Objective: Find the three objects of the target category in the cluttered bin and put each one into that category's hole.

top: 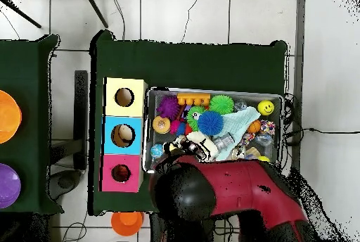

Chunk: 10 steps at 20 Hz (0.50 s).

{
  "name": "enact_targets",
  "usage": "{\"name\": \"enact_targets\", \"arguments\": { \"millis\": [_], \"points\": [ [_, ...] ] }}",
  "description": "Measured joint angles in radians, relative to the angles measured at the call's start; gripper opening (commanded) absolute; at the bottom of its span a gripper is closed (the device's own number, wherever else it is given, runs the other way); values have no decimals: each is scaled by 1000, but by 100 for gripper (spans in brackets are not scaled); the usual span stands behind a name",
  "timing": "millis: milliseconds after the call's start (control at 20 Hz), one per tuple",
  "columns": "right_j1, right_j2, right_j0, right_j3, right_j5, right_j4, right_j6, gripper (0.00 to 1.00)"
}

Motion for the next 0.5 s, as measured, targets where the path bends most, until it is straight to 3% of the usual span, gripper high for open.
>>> {"name": "enact_targets", "arguments": {
  "millis": [500],
  "points": [
    [51, -75, 132, 9, -171, 55, 31, 0]
  ]
}}
